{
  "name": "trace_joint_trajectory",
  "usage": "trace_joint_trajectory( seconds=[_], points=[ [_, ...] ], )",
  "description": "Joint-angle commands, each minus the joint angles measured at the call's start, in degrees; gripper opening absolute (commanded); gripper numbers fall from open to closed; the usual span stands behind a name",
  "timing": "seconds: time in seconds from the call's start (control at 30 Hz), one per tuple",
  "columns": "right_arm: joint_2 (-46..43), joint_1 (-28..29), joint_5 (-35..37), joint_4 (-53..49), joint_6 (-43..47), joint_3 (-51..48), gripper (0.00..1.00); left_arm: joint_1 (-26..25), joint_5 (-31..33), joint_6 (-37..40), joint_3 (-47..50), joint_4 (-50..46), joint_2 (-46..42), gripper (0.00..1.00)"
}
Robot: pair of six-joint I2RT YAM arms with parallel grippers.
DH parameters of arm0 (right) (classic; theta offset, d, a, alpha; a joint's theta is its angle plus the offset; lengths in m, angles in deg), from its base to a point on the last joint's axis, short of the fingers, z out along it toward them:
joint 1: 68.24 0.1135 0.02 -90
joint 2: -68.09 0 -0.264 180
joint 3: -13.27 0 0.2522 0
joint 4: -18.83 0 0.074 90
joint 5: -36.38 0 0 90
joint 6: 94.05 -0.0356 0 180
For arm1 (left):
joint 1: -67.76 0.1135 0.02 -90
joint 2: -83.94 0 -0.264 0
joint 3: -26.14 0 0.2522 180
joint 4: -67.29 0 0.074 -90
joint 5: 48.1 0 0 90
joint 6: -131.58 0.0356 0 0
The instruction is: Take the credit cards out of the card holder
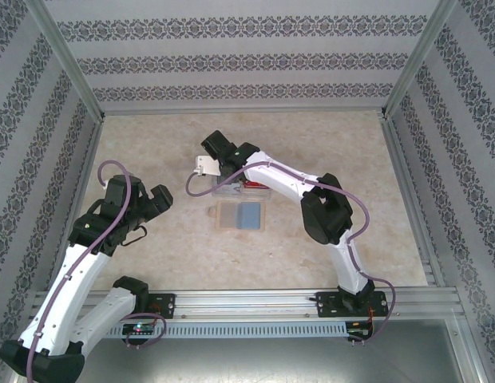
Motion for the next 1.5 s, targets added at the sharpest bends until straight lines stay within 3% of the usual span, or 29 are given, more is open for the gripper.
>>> trace_joint_trajectory(
  seconds=[0.0, 0.53, 0.73, 0.9, 1.07, 1.47],
  points=[
    [0.6, -0.1, 3.2, 2.7, -1.1, 1.2, 0.33, 0.9, 0.6, 1.0, 0.3, -2.4, -0.5, 1.00],
    [0.5, -1.2, 8.4, 6.3, -2.2, 0.4, 0.34, 1.1, -0.6, 1.0, 1.0, -1.8, -0.8, 1.00],
    [-2.8, -1.1, 1.3, 2.8, -6.9, 0.4, 0.36, 1.2, -0.9, 1.2, 0.9, -1.8, -0.9, 1.00],
    [-4.4, -0.5, -3.6, 1.0, -8.3, -1.5, 0.44, 1.2, -1.3, 1.1, 1.3, -1.3, -0.8, 1.00],
    [-1.1, -0.3, 0.2, -0.1, -9.4, -0.7, 0.53, 1.3, -1.6, 0.9, 1.5, -1.4, -0.9, 1.00],
    [2.1, -1.4, 8.0, 3.4, -10.6, 1.9, 0.54, 1.4, -1.9, 1.3, 1.2, -2.0, -0.5, 1.00]
  ],
)
